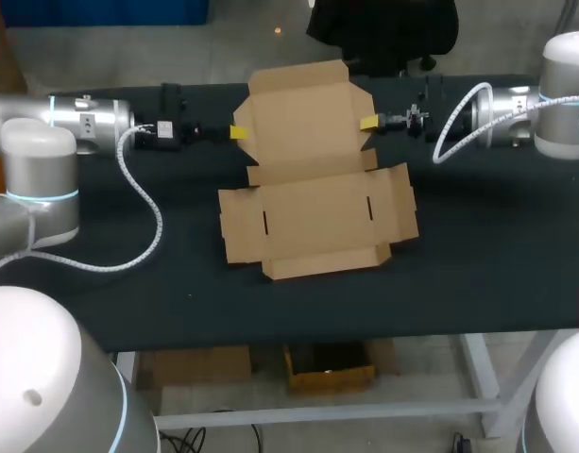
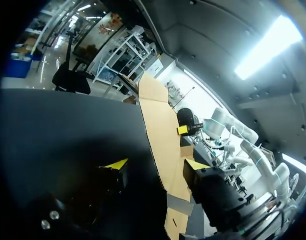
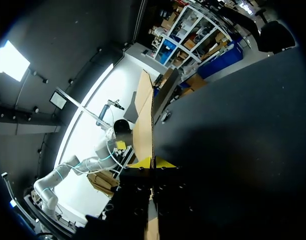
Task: Assemble the packaging by folding the flat box into shape, placing the metal phone stand inside, and closing the box properly
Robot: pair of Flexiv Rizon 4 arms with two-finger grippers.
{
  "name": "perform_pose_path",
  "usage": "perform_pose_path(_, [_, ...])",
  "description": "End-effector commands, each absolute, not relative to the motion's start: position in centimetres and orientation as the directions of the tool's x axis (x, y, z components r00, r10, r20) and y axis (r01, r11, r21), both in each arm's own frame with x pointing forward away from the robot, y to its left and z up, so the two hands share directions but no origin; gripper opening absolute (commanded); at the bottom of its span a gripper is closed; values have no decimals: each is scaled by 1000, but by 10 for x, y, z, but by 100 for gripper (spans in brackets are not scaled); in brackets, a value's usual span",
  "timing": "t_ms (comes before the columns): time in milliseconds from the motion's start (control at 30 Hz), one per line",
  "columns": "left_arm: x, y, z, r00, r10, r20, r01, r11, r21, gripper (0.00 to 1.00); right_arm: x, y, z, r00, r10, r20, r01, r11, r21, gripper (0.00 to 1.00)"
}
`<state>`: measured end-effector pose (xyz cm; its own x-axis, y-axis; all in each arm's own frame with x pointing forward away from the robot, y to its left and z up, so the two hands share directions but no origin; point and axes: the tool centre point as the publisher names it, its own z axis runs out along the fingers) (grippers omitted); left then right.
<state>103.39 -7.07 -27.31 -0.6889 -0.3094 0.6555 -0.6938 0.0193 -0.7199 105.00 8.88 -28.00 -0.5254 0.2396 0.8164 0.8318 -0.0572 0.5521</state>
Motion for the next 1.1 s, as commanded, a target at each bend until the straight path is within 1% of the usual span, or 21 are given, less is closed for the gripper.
perform_pose_path(33, [1042, -76, -277, -697, -268, 665, -695, 26, -718, 47, 1051, 89, -279, -533, 230, 814, 827, -63, 559, 0])
perform_pose_path(200, [1043, -87, -278, -705, -231, 671, -694, 30, -719, 45, 1053, 91, -278, -538, 224, 813, 824, -64, 563, 0])
perform_pose_path(267, [1044, -91, -277, -707, -217, 673, -694, 36, -719, 40, 1054, 92, -277, -540, 222, 812, 823, -63, 565, 0])
perform_pose_path(533, [1044, -110, -270, -727, -179, 662, -680, 62, -730, 40, 1055, 94, -274, -549, 216, 808, 817, -67, 573, 0])
perform_pose_path(667, [1043, -116, -269, -734, -164, 659, -675, 72, -734, 38, 1056, 95, -274, -552, 213, 806, 815, -66, 576, 0])
perform_pose_path(867, [1041, -124, -269, -736, -148, 660, -674, 78, -734, 31, 1057, 96, -273, -554, 210, 806, 814, -65, 577, 0])
perform_pose_path(1033, [1040, -128, -269, -739, -138, 660, -672, 82, -736, 29, 1057, 96, -273, -556, 208, 805, 813, -66, 578, 0])
perform_pose_path(1100, [1040, -129, -268, -740, -134, 659, -671, 82, -737, 25, 1057, 97, -273, -557, 207, 804, 812, -66, 580, 0])
